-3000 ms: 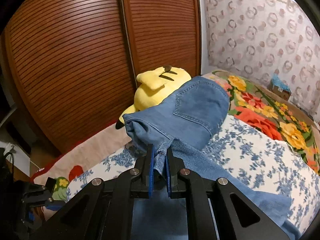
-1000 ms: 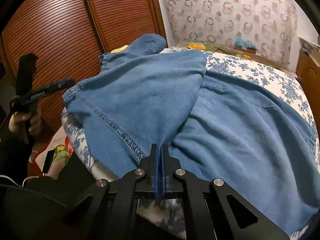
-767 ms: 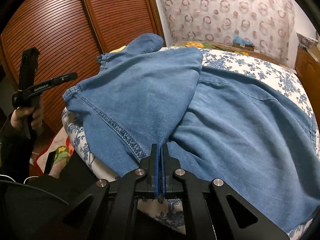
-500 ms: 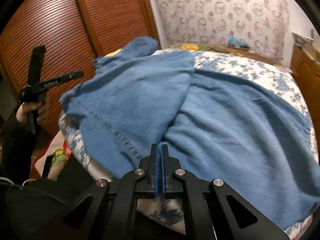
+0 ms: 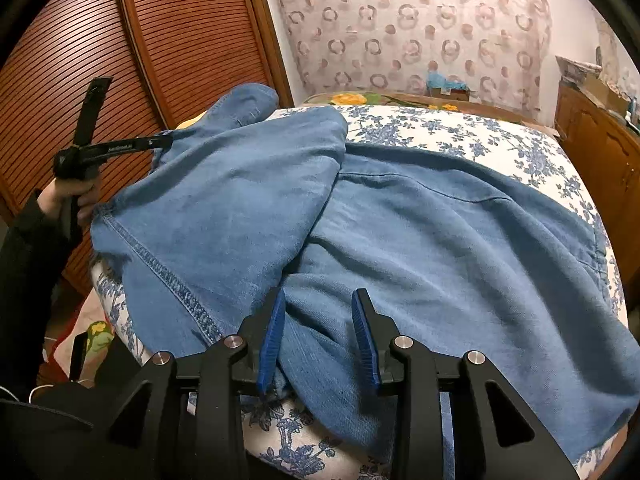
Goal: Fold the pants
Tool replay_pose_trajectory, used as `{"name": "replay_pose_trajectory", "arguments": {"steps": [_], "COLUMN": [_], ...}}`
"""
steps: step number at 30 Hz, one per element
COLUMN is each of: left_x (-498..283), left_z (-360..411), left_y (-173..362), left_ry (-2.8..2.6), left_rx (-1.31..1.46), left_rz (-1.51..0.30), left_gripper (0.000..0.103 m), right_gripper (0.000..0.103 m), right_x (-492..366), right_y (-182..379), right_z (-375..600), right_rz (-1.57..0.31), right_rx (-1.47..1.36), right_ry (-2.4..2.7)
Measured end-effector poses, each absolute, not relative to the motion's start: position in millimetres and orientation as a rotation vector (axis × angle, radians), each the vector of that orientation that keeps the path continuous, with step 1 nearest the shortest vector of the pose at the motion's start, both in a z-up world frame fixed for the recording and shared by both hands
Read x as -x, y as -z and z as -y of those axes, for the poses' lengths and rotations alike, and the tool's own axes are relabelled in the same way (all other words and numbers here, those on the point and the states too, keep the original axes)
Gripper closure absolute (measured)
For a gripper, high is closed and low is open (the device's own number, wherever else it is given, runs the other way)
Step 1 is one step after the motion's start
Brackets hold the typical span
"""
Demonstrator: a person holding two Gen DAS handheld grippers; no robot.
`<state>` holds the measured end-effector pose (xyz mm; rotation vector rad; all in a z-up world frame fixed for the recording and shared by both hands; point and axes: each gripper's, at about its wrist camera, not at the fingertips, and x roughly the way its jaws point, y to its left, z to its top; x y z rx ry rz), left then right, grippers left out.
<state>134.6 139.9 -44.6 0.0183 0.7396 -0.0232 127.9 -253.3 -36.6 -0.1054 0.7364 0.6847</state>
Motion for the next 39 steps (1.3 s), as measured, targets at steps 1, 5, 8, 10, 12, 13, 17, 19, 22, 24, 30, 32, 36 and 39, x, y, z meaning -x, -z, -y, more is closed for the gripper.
{"name": "replay_pose_trajectory", "arguments": {"steps": [1,5,8,10,12,13,17,19,22,24,30,32,36,39], "left_x": [-132.1,-130.9,-137.1,-137.1,-134.4,-131.7,-118.4,-111.4,-102.5,-96.0,-84.2,-82.0,-76.0,-74.1], "left_z": [-142.8,-163.7,-165.1,-159.1,-149.5,-144.2,-121.2,-107.1,-89.1,-75.1,-39.1,-28.6,-10.6,1.8], "left_y": [37.5,16.1,16.6,18.5,19.1,18.9,16.4,15.3,15.0,14.6,15.6,18.4,25.9,31.7], "left_ry": [-0.006,-0.086,-0.064,-0.055,-0.044,-0.036,0.018,0.035,0.076,0.096,0.166,0.184,0.219,0.249], "left_rx": [-0.024,0.016,0.019,-0.004,-0.02,-0.023,-0.03,-0.04,-0.032,-0.03,-0.043,-0.049,-0.046,-0.039], "left_rz": [-0.701,-0.654,-0.694,-0.713,-0.707,-0.698,-0.672,-0.656,-0.647,-0.641,-0.637,-0.64,-0.651,-0.663], "left_gripper": [0.095,0.095,0.09,0.078,0.064,0.051,0.026,0.025,0.025,0.025,0.025,0.025,0.025,0.025], "right_gripper": [0.067,0.067,0.067,0.067,0.066,0.066,0.064,0.063,0.061,0.059,0.057,0.056,0.055,0.055], "right_x": [-128.2,-130.1,-130.5,-130.0,-129.7,-129.7,-129.0,-128.9,-126.8,-125.6,-118.7,-118.2,-113.5,-111.7], "right_y": [37.1,39.9,41.3,41.3,41.9,42.2,41.8,41.1,36.8,33.3,24.5,25.1,30.9,37.7], "right_z": [255.1,263.1,265.3,266.7,268.8,270.4,280.7,289.0,301.5,312.6,350.2,364.2,391.3,418.0], "right_rz": [-0.736,-0.737,-0.737,-0.735,-0.732,-0.729,-0.72,-0.714,-0.703,-0.693,-0.666,-0.665,-0.676,-0.691], "right_rx": [0.101,0.081,0.077,0.077,0.075,0.074,0.076,0.073,0.063,0.055,0.045,0.045,0.041,0.032], "right_ry": [-0.686,-0.682,-0.682,-0.675,-0.669,-0.662,-0.621,-0.602,-0.562,-0.531,-0.429,-0.387,-0.307,-0.242]}}
